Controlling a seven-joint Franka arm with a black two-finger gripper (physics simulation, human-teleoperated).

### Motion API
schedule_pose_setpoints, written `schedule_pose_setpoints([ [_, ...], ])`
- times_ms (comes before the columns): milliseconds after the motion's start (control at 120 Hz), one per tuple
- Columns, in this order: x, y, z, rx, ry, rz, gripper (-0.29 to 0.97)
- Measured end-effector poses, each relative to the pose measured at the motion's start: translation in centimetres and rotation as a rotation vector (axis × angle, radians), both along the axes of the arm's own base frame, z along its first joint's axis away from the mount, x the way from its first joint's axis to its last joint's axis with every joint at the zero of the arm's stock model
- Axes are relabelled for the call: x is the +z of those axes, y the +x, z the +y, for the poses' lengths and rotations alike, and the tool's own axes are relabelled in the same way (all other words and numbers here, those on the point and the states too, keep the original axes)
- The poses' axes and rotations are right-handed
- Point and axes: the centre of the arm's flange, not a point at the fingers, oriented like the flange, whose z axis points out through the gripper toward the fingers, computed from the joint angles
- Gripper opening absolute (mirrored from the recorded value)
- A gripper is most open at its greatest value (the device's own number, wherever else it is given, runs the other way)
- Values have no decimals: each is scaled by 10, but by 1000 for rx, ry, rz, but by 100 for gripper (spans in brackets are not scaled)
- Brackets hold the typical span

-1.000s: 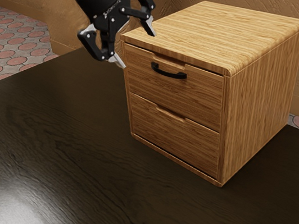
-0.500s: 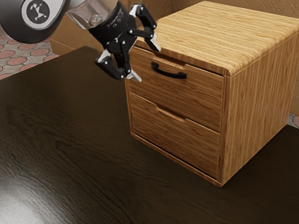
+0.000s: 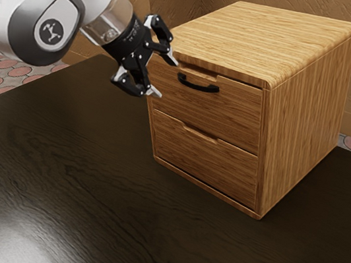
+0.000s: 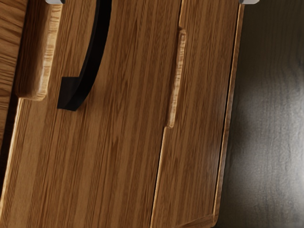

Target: Pull the drawer handle with one arm to open the drawer

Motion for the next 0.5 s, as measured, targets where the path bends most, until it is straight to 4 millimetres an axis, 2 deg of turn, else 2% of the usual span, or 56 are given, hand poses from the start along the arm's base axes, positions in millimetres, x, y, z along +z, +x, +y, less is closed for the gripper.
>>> schedule_pose_setpoints([
  [342,-13,9,-4,3,17,-6,40],
  [500,-25,21,-6,5,25,-16,39],
])
